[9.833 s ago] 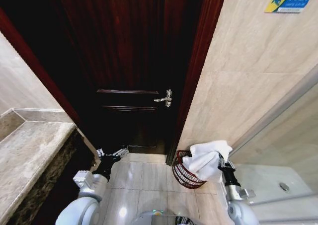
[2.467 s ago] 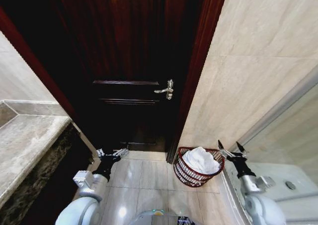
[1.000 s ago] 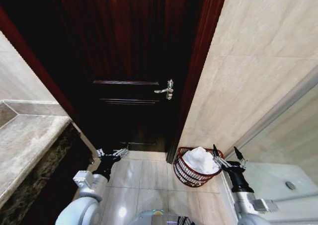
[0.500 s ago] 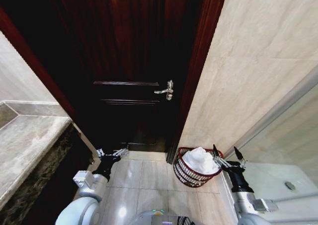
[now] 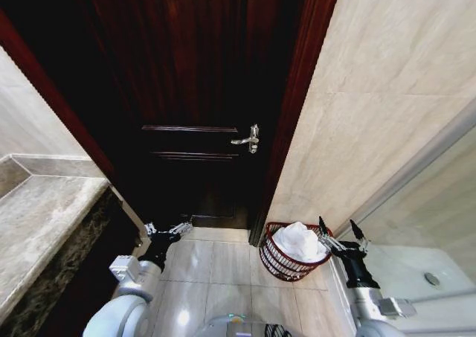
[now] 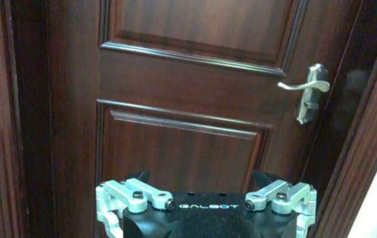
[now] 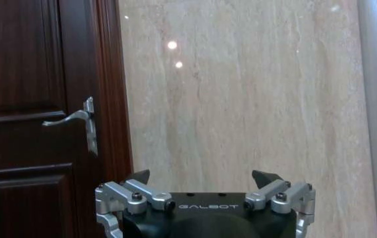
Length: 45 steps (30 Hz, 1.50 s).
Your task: Discard the used towel into the hamper.
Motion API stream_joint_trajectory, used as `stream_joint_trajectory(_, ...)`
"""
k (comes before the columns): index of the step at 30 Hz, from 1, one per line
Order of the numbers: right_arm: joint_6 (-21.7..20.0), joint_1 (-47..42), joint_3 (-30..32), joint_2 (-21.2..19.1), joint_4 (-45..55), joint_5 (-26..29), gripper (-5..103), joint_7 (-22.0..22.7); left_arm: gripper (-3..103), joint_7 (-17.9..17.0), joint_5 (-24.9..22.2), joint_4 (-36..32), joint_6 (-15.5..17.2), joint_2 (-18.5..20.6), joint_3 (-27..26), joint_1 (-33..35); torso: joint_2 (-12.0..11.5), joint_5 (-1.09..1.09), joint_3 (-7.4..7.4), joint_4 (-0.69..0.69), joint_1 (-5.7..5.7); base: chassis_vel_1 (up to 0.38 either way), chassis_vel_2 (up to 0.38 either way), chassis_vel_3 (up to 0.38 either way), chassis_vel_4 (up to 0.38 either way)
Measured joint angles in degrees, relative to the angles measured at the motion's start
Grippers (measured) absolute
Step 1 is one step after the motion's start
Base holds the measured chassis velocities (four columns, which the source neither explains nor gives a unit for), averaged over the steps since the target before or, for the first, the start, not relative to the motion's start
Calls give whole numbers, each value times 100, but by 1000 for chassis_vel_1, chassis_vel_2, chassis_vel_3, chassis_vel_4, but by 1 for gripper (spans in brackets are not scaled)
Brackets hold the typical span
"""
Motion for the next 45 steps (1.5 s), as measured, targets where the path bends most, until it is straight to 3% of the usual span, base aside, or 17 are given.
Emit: stream_joint_trajectory(45,0,1,0,0,0,0,100,1,100,0,0,0,0,0,0,0,1462,0,799,0,663,0,0,0,0)
